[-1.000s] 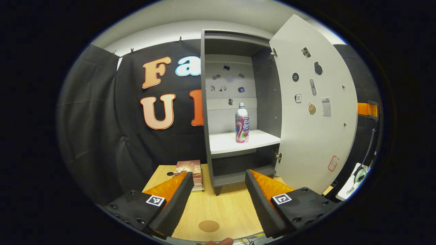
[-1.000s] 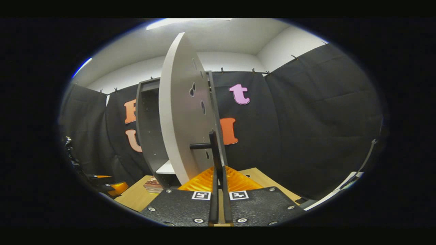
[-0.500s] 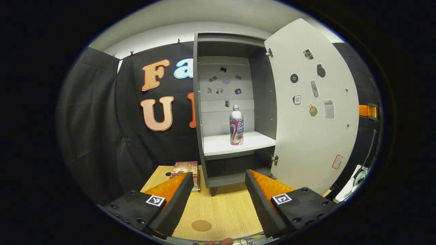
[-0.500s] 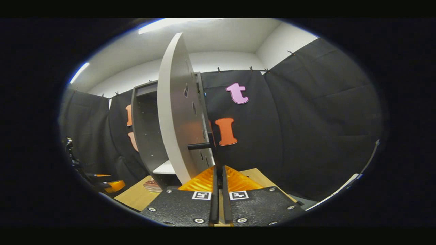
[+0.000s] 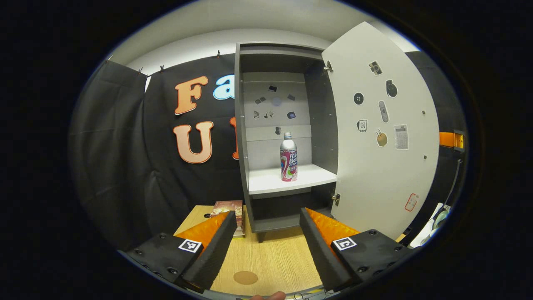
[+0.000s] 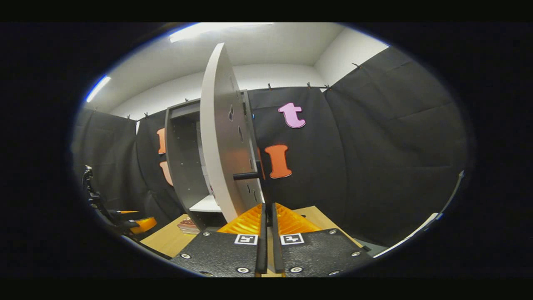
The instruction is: Open the cabinet door with the right hand, grasp the bottle in the cabinet with the left hand and place it on the coaster, then close the cabinet door with the right hand.
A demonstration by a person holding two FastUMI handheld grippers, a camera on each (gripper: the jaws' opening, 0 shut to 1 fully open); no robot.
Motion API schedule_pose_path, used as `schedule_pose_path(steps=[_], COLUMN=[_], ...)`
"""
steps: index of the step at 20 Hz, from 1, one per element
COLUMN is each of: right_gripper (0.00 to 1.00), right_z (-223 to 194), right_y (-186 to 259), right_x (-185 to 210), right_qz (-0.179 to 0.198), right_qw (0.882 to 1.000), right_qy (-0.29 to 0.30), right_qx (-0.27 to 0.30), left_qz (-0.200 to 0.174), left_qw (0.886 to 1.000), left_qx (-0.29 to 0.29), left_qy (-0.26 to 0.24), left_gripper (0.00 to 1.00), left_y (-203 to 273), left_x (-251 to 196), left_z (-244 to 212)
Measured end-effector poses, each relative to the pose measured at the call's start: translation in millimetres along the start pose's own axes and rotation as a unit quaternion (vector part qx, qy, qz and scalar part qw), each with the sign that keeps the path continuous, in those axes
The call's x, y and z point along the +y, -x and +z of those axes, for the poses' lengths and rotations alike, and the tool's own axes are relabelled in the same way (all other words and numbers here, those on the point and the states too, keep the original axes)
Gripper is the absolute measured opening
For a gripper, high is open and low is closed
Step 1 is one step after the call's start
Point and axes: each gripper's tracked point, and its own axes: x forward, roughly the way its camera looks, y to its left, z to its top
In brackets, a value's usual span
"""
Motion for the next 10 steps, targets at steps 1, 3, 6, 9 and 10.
schedule_pose_path(steps=[1,3,6,9,10], right_gripper=[0.01,0.10,0.10,0.10,0.01], right_z=[2,6,8,5,5], right_y=[6,17,33,43,46], right_x=[5,6,9,26,33], right_qz=[0.001,-0.007,-0.031,-0.041,-0.041], right_qw=[1.000,1.000,0.999,0.999,0.998], right_qy=[-0.006,-0.008,0.015,0.032,0.034], right_qx=[-0.005,-0.013,-0.020,-0.016,-0.016], left_qz=[-0.003,-0.011,-0.021,-0.033,-0.036], left_qw=[1.000,1.000,1.000,0.999,0.999], left_qx=[0.000,-0.005,-0.017,-0.022,-0.023], left_qy=[0.002,0.006,0.010,0.015,0.016], left_gripper=[0.98,0.98,0.98,0.99,0.98], left_y=[-1,-4,-13,-21,-24], left_x=[-1,-5,-7,-11,-12], left_z=[0,2,6,8,9])
